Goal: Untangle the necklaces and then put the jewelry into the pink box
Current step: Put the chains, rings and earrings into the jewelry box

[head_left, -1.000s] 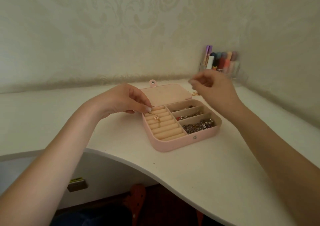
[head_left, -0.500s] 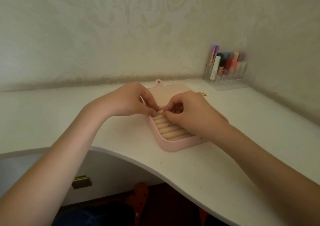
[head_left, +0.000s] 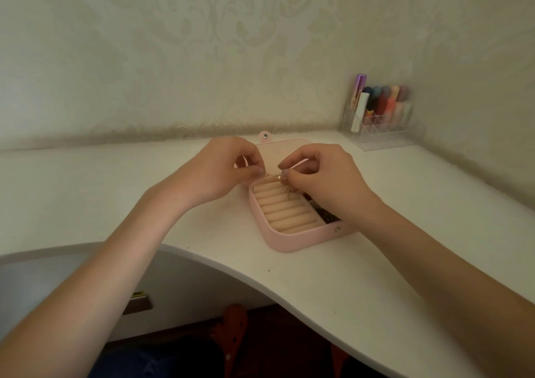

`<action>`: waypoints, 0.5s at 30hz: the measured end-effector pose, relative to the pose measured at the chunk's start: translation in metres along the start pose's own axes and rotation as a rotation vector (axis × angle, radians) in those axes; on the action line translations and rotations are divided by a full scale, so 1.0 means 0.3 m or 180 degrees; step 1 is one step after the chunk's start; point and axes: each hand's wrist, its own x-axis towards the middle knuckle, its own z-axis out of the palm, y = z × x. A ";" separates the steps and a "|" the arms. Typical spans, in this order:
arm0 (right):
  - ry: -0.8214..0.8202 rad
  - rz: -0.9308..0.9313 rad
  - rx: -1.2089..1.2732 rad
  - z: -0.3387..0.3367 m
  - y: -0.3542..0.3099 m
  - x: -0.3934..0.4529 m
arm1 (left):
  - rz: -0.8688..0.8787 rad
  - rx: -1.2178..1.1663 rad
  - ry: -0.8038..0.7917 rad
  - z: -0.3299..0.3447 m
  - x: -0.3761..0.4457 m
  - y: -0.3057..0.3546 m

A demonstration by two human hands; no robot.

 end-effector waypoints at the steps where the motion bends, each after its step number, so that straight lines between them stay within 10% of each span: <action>1: 0.0030 -0.0036 -0.0097 0.002 -0.002 -0.002 | -0.0003 0.0069 -0.0001 0.001 0.003 -0.001; 15: -0.0057 -0.0509 -0.0978 0.030 -0.036 -0.032 | 0.0427 0.1313 -0.0513 -0.037 0.033 0.031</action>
